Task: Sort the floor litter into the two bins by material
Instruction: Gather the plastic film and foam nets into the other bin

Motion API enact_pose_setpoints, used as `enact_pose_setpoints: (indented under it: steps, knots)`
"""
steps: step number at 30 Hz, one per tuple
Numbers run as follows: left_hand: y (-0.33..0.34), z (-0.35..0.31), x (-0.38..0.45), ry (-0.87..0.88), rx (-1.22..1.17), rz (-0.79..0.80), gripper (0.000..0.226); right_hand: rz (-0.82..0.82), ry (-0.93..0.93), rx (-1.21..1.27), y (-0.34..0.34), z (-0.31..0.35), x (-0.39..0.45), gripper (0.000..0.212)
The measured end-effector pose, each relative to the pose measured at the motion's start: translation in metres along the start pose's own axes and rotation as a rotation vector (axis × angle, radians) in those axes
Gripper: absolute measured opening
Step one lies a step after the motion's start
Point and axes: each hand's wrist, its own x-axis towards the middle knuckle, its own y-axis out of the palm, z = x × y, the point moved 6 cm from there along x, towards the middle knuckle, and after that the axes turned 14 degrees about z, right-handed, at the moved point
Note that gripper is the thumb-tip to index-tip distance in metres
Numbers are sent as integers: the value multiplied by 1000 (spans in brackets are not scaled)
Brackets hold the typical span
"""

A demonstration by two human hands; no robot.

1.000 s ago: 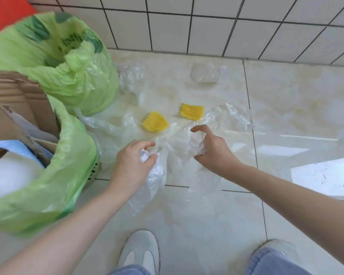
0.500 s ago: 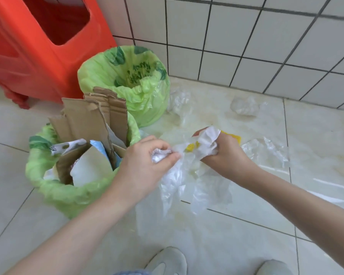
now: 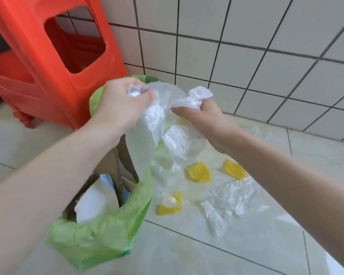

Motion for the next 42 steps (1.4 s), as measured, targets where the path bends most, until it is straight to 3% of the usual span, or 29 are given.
enact_pose_setpoints:
  steps: [3,5,7,11,14,15,17,20,23,25,29,31,33,36,42]
  knots:
    - [-9,15,45,-71,-46,-24,23,44,85,159,3,4,34,51]
    - [-10,25,68,-117,-11,-10,20,99,116,294,8,8,54,42]
    - [-12,33,92,-164,10,14,29,111,110,396,10,14,74,11]
    - [-19,43,134,-208,182,60,35,57,164,407,10,13,114,21]
    - [-31,55,159,-161,364,-45,30,13,106,304,13,10,152,21]
    - [-34,61,164,-143,345,-79,26,5,69,263,15,10,164,13]
    - [-37,77,173,-96,262,-86,20,-25,34,144,15,4,190,28]
    - [-38,102,184,-64,283,122,28,-43,45,-317,17,-5,213,40]
    - [-43,127,184,-104,521,377,43,45,-9,-718,30,-14,227,50]
    - [-43,142,181,-118,756,482,52,168,-20,-928,42,-22,230,49]
    - [-23,169,169,-284,1057,775,37,533,123,-1310,70,-43,231,54]
    - [-12,180,161,-395,1127,931,35,645,190,-1359,79,-54,233,51]
    - [-5,186,158,-437,1148,989,34,685,231,-1387,82,-58,232,52]
    - [-5,182,163,-387,1165,929,32,681,219,-1380,81,-54,229,55]
    - [-27,152,170,-333,1047,727,29,510,49,-1255,56,-11,212,62]
